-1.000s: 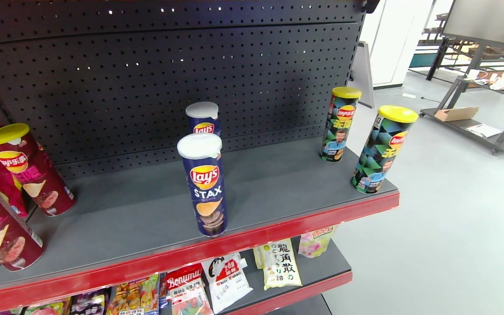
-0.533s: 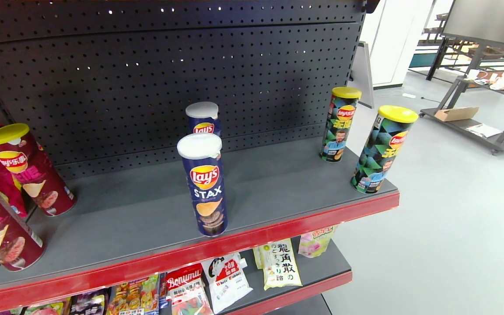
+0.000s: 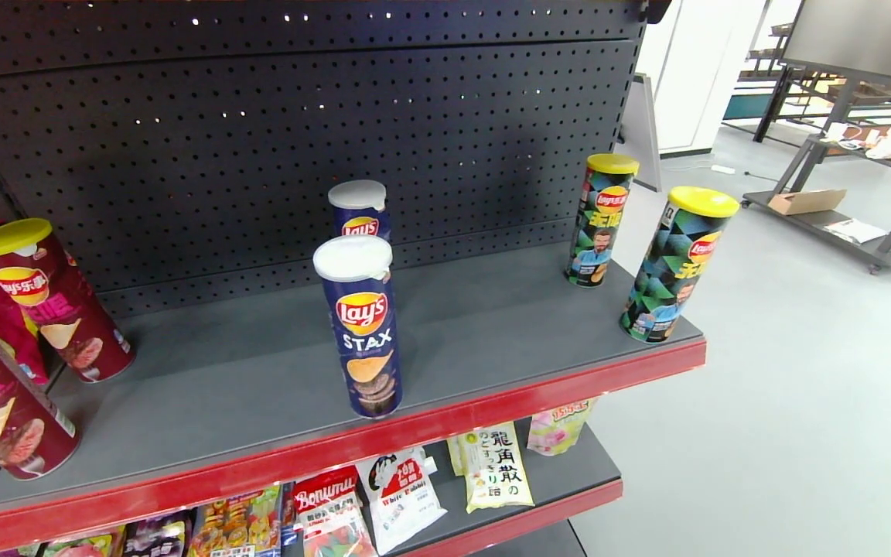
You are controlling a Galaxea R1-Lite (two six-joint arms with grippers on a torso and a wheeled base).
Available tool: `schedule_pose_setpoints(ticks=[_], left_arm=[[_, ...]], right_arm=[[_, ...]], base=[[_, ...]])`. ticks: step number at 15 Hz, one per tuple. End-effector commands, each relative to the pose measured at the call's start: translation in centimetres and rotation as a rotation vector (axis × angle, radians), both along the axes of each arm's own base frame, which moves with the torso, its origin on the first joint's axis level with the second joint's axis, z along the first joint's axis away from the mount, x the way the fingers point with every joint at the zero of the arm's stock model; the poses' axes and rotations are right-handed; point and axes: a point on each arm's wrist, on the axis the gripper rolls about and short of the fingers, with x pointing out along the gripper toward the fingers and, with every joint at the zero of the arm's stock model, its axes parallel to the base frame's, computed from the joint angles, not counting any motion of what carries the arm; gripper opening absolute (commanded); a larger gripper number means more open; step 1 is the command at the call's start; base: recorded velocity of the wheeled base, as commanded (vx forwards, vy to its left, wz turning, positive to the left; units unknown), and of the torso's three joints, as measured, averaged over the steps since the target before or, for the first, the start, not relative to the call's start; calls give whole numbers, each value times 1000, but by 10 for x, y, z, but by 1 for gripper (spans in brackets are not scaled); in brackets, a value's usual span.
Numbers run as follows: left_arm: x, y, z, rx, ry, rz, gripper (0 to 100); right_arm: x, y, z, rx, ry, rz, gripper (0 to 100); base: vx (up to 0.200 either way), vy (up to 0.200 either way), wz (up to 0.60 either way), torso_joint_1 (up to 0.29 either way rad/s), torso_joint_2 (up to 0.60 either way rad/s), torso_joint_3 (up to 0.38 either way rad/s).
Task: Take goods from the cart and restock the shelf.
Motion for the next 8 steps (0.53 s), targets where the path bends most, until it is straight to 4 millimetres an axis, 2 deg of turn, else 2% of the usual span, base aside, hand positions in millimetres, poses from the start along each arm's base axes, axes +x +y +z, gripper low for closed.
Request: schedule_pose_setpoints(ticks=[1, 3, 8], left_arm=[[-1, 0, -3, -3, -1, -2, 100], [0, 0, -2, -2, 5, -2, 100], [7, 0, 5, -4, 36, -6, 100]], right_arm=[[0, 0, 0, -2, 0, -1, 100], [0, 0, 0, -2, 0, -2, 100], [0, 0, 0, -2, 0, -2, 100]], base=[[0, 0, 0, 0, 0, 0], [0, 0, 0, 0, 0, 0], [0, 0, 600, 4, 1, 5]])
